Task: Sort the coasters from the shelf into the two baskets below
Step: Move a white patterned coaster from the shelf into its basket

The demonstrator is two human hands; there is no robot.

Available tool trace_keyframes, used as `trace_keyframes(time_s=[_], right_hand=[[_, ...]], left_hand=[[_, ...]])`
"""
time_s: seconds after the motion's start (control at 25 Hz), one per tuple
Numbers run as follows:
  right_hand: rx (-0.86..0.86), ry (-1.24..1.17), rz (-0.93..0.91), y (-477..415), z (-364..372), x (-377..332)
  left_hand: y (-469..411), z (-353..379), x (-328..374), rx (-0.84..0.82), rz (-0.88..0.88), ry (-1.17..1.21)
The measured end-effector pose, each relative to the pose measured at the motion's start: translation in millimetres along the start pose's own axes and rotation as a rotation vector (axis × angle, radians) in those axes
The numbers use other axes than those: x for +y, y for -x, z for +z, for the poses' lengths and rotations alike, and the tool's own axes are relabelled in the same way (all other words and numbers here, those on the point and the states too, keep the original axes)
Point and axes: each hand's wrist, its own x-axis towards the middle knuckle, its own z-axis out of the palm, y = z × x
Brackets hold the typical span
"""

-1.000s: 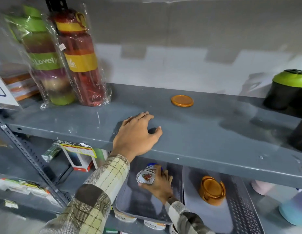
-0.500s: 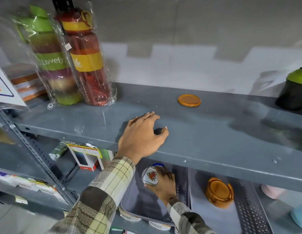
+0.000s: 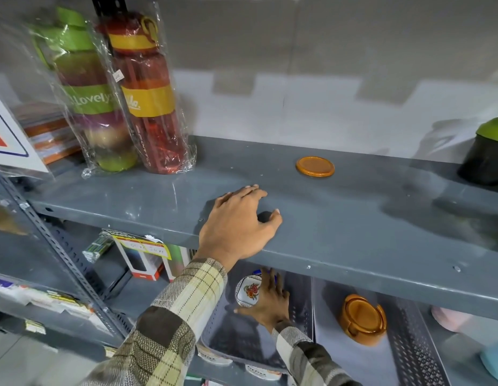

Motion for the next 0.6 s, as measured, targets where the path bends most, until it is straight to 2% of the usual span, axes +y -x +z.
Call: trace_keyframes(time_s=[0.44, 0.6], right_hand=[[0.087, -0.14, 0.041, -16.5, 18.3, 16.1], [0.068, -0.154, 0.033, -22.0, 17.9, 22.5]], left_hand=[[-0.6, 2.0, -1.3, 0.017, 0.009, 0.0], [-0.9, 2.8, -1.5, 0.016, 0.004, 0.003]])
